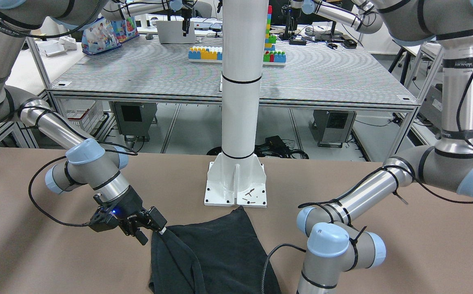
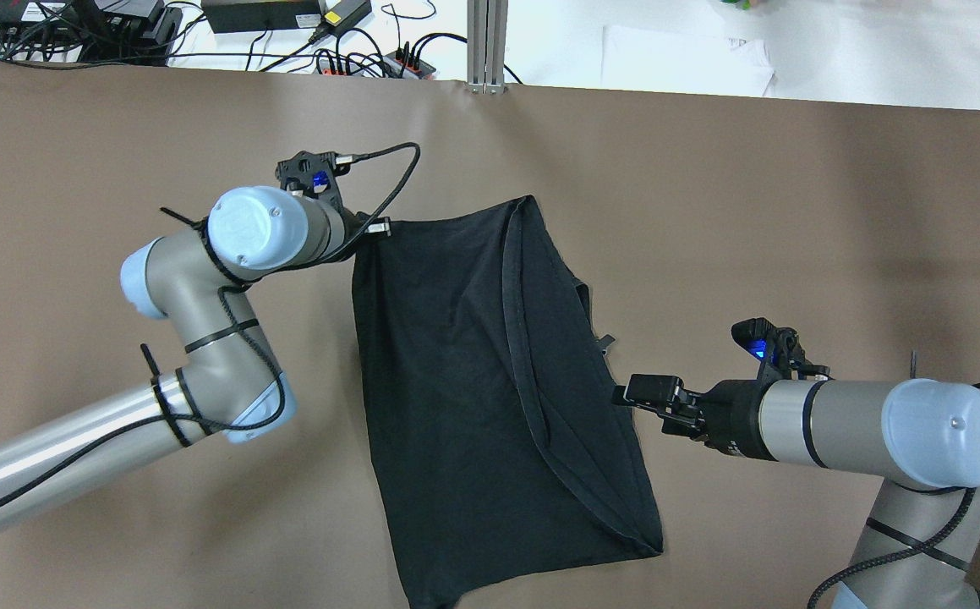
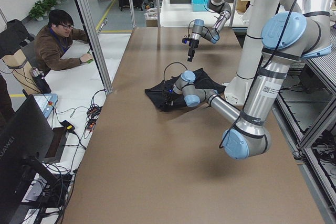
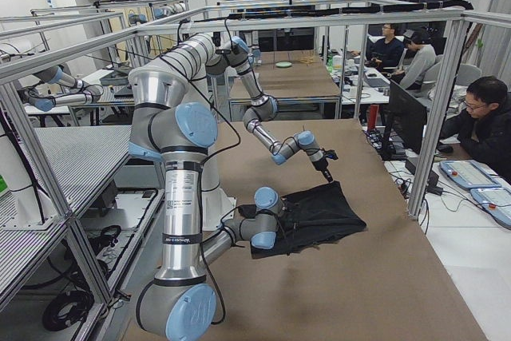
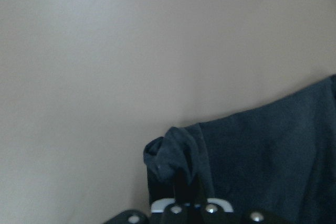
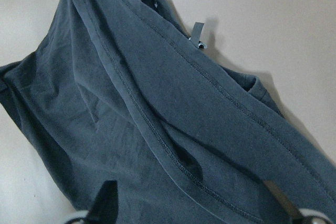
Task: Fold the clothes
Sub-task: 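Fold the edge away from the robot with the left gripper while the right holds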
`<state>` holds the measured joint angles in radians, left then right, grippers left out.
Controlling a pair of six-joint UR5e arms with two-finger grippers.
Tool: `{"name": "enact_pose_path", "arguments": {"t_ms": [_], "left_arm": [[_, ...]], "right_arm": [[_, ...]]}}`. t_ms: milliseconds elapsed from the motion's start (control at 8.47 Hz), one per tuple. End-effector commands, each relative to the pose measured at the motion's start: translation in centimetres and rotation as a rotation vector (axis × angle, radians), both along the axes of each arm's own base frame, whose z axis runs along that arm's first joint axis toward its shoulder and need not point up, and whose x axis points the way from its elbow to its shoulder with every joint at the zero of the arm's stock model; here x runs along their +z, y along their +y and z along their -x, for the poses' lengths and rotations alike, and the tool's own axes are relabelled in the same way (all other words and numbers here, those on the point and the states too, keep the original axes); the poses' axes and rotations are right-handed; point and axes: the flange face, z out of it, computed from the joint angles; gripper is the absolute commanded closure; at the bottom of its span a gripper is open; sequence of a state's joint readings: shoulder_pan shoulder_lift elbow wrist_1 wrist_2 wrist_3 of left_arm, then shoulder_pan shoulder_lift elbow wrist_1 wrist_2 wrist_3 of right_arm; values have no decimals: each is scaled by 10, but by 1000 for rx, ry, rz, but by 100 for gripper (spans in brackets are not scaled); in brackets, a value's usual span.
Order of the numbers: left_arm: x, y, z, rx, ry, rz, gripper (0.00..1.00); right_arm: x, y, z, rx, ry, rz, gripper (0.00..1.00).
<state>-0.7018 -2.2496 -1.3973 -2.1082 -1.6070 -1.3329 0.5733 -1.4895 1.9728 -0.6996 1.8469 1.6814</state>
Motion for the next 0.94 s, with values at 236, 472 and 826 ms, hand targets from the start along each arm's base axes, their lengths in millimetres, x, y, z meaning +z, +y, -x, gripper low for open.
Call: {"name": "enact_pose_path", "arguments": {"t_ms": [236,472,826], "left_arm": [[-70,-90,-22,-17,-49,-25,100],[-69,-91,-25,-26,-53,-31,100],[-79,-93,-14,-34,-8,-82,0]], "right_arm": [[0,0,-2,12,2,-3,6],[1,-1,-2,14,4,-1,6],[-9,2,0,-3,-13,-32,6]]}}
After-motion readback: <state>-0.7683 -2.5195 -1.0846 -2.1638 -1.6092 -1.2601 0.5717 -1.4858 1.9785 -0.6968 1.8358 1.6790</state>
